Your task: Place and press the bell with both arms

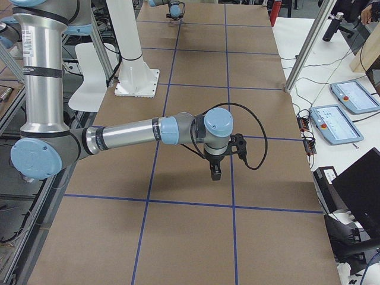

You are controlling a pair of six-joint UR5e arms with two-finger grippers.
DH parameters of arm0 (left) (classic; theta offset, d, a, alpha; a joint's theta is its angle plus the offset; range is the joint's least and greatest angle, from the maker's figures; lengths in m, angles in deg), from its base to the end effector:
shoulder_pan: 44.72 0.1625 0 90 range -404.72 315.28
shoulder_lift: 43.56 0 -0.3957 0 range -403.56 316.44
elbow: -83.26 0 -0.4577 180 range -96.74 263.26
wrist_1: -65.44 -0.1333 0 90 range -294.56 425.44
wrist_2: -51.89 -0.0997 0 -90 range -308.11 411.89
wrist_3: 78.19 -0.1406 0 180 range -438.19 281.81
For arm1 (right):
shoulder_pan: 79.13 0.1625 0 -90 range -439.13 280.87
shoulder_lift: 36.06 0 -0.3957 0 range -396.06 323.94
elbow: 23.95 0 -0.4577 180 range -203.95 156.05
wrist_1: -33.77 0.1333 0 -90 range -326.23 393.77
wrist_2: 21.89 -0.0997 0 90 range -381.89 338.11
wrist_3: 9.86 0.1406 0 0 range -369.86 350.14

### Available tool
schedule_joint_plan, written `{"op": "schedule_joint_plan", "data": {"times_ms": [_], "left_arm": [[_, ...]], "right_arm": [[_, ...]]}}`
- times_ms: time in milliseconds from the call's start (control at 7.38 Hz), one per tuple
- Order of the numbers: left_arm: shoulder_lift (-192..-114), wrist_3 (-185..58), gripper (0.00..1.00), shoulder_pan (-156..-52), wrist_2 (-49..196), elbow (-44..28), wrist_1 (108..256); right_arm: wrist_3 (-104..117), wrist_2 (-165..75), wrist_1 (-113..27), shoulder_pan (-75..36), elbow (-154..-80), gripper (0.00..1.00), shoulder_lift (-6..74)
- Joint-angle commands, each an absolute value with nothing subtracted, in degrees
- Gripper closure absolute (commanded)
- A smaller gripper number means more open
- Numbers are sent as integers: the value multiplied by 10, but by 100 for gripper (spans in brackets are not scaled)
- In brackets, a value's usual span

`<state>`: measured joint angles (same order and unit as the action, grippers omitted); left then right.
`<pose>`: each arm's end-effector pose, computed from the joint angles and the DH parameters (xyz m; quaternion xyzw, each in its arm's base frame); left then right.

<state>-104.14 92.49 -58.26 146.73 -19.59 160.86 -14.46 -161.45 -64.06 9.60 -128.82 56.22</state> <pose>0.2779 -0.1918 0.7944 0.0187 -0.1041 -0.7313 0.6738 0.0144 -0.5383 0.5407 0.0499 -0.4175 -0.0638 0.9051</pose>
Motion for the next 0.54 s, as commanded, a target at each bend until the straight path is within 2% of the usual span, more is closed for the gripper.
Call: {"op": "schedule_joint_plan", "data": {"times_ms": [0,406], "left_arm": [[-1043,924,1,-583,1468,-191,1609],[-1038,919,2,-583,1467,-190,1606]], "right_arm": [[-145,-1615,-641,96,-1289,0,562],[-145,-1615,-641,96,-1288,0,562]]}}
